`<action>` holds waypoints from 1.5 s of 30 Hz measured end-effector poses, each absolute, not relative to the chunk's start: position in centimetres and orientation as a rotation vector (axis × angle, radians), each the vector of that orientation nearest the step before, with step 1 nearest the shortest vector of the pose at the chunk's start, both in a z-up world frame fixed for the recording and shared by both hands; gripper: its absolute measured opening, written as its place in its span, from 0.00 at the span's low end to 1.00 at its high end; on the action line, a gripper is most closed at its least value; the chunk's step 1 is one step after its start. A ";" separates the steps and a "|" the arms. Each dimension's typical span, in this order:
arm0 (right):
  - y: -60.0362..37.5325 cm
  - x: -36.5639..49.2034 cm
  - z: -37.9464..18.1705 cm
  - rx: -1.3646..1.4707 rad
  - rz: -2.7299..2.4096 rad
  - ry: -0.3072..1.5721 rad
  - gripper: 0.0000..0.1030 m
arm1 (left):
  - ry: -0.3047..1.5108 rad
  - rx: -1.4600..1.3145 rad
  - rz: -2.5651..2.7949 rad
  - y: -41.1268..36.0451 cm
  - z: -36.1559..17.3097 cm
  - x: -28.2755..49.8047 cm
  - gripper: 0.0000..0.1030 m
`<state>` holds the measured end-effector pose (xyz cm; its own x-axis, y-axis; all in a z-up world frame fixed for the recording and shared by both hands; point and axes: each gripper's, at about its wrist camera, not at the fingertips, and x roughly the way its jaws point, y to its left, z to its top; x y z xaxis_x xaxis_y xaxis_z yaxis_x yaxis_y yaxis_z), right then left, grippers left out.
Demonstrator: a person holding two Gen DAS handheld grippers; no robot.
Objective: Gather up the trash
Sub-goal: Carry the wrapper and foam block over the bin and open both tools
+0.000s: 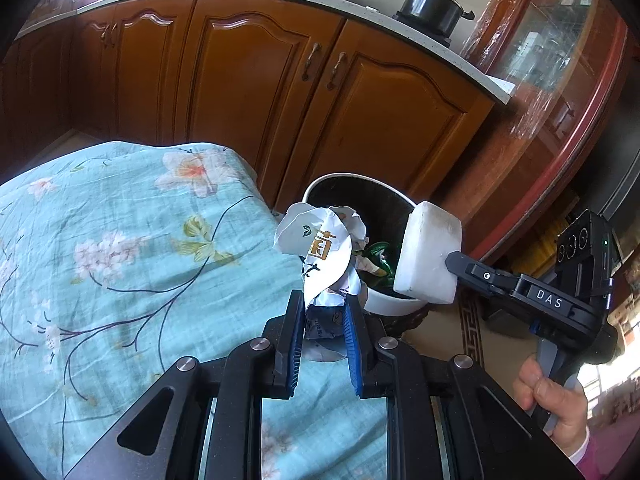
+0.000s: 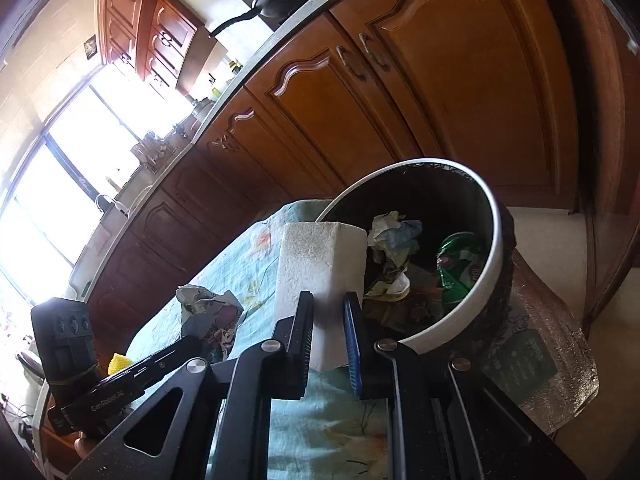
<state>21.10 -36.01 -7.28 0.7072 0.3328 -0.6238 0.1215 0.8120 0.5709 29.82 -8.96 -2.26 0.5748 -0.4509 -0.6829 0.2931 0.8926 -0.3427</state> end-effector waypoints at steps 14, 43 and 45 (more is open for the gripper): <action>-38.4 20.8 -7.1 0.609 0.063 0.768 0.15 | 0.870 -0.144 -0.476 -13.3 -2.5 32.3 0.17; -40.0 25.6 -9.4 0.561 0.008 0.867 0.22 | 0.968 -0.079 -0.460 -19.7 -5.5 40.3 0.26; -40.3 25.6 -9.7 0.586 0.014 0.868 0.36 | 0.964 -0.083 -0.456 -19.3 -5.2 39.9 0.33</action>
<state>25.63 -40.29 -9.67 0.6563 0.2434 -0.7142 0.2208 0.8431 0.4903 39.92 -19.30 -5.25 0.4837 -0.4098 -0.7734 0.3373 0.9026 -0.2673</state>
